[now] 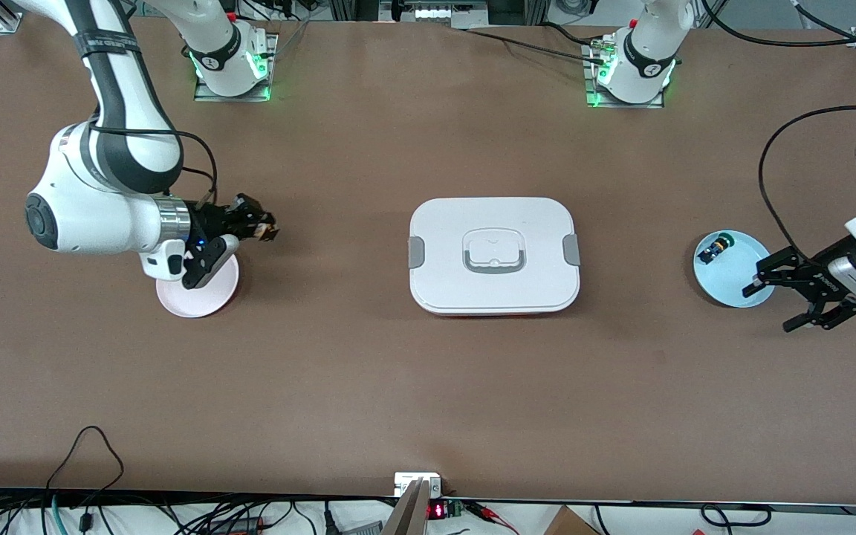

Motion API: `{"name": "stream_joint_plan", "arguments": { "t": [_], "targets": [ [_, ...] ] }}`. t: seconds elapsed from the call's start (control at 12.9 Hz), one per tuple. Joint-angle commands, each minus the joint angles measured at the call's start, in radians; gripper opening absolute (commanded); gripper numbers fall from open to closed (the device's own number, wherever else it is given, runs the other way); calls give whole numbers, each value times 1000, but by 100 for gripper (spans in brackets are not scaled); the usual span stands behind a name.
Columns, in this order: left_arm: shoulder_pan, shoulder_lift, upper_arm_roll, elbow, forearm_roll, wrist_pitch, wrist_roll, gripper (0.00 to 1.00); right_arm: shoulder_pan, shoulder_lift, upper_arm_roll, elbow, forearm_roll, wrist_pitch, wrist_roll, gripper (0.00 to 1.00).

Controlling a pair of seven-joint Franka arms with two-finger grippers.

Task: Transfer orange switch to right arm and place
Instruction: 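Move the held switch over the white plate with the right gripper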

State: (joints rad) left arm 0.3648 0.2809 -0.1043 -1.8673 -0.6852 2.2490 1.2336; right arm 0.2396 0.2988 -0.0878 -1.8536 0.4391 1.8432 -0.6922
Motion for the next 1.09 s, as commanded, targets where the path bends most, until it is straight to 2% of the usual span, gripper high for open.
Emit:
{"name": "stream_joint_plan", "arguments": {
  "t": [0.0, 0.16, 0.23, 0.47, 0.78, 1.01],
  "targets": [
    [-4, -22, 11, 52, 136, -90, -180, 100, -10, -1, 11, -6, -225, 106, -123, 12],
    [-4, -29, 9, 129, 299, -187, -399, 100, -40, 20, 13, -7, -363, 189, -234, 12],
    [-6, -35, 8, 166, 362, -251, -498, 100, -61, 37, 13, -7, -399, 233, -303, 12],
    [-14, -51, 8, 249, 453, -391, -659, 100, -109, 78, 13, -7, -470, 350, -492, 12],
    [-50, -72, -2, 338, 582, -555, -888, 100, -126, 138, 22, -18, -477, 410, -573, 12],
    [-96, -98, -5, 350, 647, -612, -1020, 100, -125, 171, 37, -61, -476, 493, -599, 12]
  ]
}}
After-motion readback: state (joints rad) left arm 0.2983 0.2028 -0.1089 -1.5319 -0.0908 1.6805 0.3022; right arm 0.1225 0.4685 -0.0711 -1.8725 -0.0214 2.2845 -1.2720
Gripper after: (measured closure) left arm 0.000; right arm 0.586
